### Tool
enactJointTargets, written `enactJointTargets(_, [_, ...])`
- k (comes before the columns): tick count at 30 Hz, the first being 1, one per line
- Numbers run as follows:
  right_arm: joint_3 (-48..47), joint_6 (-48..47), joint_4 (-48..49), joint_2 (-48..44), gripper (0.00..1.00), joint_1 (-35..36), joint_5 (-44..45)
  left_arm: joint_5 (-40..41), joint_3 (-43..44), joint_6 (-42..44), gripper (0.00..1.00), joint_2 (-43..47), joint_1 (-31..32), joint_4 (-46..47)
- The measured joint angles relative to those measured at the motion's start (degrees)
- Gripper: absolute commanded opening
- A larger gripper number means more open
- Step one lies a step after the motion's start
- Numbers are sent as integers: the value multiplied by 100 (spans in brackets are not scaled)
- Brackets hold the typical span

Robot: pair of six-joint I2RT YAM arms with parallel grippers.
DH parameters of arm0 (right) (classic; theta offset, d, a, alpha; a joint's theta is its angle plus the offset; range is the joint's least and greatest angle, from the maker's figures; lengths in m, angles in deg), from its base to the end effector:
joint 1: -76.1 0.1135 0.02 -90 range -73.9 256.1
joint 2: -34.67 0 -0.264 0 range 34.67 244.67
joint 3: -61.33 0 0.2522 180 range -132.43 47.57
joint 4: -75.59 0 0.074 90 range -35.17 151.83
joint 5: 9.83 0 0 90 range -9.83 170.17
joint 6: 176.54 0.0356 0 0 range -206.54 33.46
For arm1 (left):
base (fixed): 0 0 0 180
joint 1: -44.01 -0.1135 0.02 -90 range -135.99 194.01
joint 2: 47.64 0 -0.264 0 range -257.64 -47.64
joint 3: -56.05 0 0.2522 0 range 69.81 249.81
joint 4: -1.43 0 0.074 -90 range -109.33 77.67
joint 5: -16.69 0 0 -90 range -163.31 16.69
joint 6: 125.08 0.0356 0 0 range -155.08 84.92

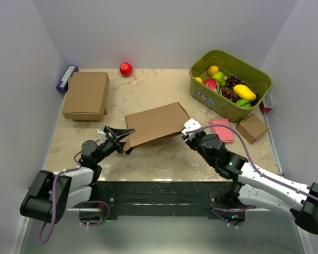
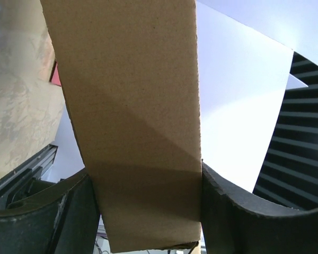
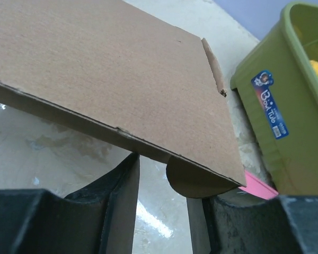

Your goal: Fold the paper box

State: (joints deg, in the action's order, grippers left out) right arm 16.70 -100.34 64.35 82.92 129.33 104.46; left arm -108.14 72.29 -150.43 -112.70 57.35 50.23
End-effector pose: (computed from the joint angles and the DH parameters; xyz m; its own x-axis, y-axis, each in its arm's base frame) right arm 0.1307 0.1505 0.2672 -0.0317 -0.4056 -0.9135 -0.5145 0.7902 -0.3330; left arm 0.1685 -0.0608 0.1630 -0.6732 -0.6027 0.4283 -0.3193 -0.2855 -0.9036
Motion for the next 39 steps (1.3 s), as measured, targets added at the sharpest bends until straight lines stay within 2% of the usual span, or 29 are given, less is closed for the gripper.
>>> enactJointTargets(5, [-138,343,-308,201,38,11,-179,-184,-4,-7,87,-511,-81,264])
enactJointTargets(13, [-654,879,-855,555,38,81,-516,-704,-2,-13,100,-1716,-199,1027])
enactJointTargets(21, [-979,1261,-1537,793,38,96,-612,-1038,-2,-9,100,-2739,-321,1274])
enactJointTargets(25, [-1152,1473,-1740,800,38,114,-627,-1174,-2,11,100,-2625,-393,1189])
enactJointTargets(29, [-1187,1602,-1834,793,37,111,-603,-1276,35,232,100,-2142,-433,1191])
enactJointTargets(33, [-1139,1622,-1764,754,37,111,-581,-1314,184,356,94,-2028,-435,1196])
enactJointTargets(39, [-944,1622,-1556,675,46,114,-573,-1276,166,256,68,-2100,-437,1204])
